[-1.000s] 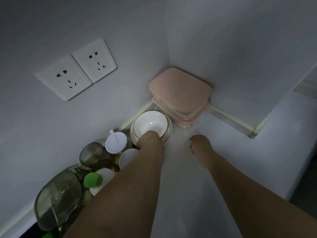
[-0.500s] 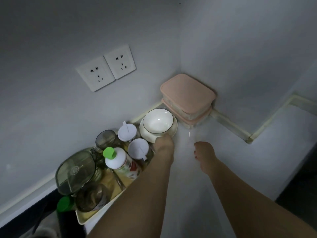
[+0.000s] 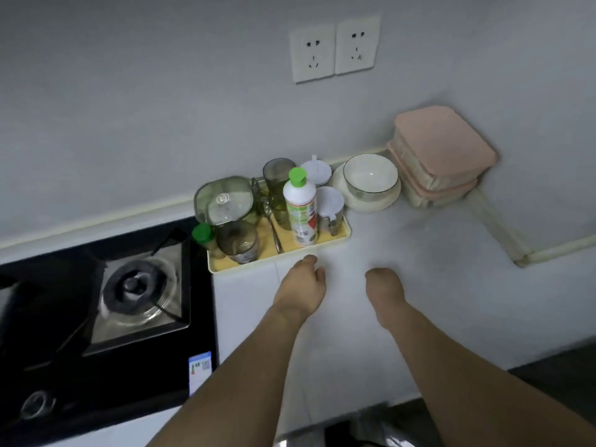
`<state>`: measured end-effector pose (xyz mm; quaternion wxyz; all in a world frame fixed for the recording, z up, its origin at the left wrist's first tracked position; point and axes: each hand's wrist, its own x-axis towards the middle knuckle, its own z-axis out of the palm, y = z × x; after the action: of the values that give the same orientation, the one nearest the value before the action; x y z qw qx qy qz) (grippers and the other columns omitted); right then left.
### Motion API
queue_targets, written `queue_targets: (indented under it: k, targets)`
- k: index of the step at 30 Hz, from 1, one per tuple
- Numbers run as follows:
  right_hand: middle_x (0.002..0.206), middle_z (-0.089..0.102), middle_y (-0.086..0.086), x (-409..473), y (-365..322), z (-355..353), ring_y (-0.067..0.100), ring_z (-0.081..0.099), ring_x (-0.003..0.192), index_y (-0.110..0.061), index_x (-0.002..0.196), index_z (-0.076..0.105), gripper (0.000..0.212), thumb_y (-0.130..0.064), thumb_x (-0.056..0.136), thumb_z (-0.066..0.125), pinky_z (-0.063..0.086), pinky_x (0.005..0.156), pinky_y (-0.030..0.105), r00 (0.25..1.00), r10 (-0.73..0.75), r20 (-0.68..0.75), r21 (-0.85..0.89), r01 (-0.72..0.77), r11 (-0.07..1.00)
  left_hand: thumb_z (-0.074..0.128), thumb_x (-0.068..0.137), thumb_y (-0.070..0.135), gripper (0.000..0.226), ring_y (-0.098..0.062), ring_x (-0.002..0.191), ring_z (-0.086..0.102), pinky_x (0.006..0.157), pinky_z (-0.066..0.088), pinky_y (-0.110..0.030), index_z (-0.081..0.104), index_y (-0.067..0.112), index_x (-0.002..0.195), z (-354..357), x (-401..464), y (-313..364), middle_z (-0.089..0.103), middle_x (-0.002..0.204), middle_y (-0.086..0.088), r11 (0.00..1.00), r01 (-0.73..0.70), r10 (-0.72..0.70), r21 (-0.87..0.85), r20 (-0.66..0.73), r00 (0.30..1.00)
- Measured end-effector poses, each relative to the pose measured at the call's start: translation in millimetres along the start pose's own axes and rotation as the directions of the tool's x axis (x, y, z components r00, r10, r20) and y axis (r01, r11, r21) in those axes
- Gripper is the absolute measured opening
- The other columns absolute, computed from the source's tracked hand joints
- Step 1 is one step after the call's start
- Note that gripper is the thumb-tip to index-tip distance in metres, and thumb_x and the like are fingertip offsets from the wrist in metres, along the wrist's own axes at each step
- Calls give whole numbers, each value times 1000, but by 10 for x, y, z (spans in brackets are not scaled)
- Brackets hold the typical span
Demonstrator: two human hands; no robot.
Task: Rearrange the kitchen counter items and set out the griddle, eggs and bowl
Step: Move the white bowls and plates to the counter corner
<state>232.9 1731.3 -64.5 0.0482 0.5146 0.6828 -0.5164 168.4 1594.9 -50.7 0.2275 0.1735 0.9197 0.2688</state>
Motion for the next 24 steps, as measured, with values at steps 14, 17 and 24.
queue_targets:
  k: [14, 17, 24]
  targets:
    - [125, 53, 12, -1987, 121, 1660, 29, 54, 102, -9, 130, 49, 36, -14, 95, 40, 41, 77, 29, 897, -316, 310, -190, 384, 903, 42, 100, 26, 33, -26, 110, 58, 90, 46, -35, 54, 8, 124, -1042, -2127, -1920, 61, 120, -8, 976, 177, -215, -123, -486, 847]
    - [106, 55, 11, -2560, 147, 2038, 28, 54, 89, -9, 110, 50, 21, -13, 93, 39, 46, 73, 34, 838, -409, 361, -208, 500, 841, 41, 100, 26, 31, -26, 106, 58, 89, 46, -37, 54, 8, 122, -1308, -2664, -2293, 61, 115, -6, 968, 216, -251, -127, -534, 807]
    - [128, 53, 6, -4062, 301, 3032, 24, 58, 98, -10, 131, 48, 39, -16, 93, 41, 48, 74, 32, 618, -549, 563, -108, 714, 692, 39, 102, 26, 33, -26, 110, 57, 87, 42, -32, 52, 8, 126, -1890, -4127, -3316, 59, 123, -10, 919, 350, -372, -182, -692, 619]
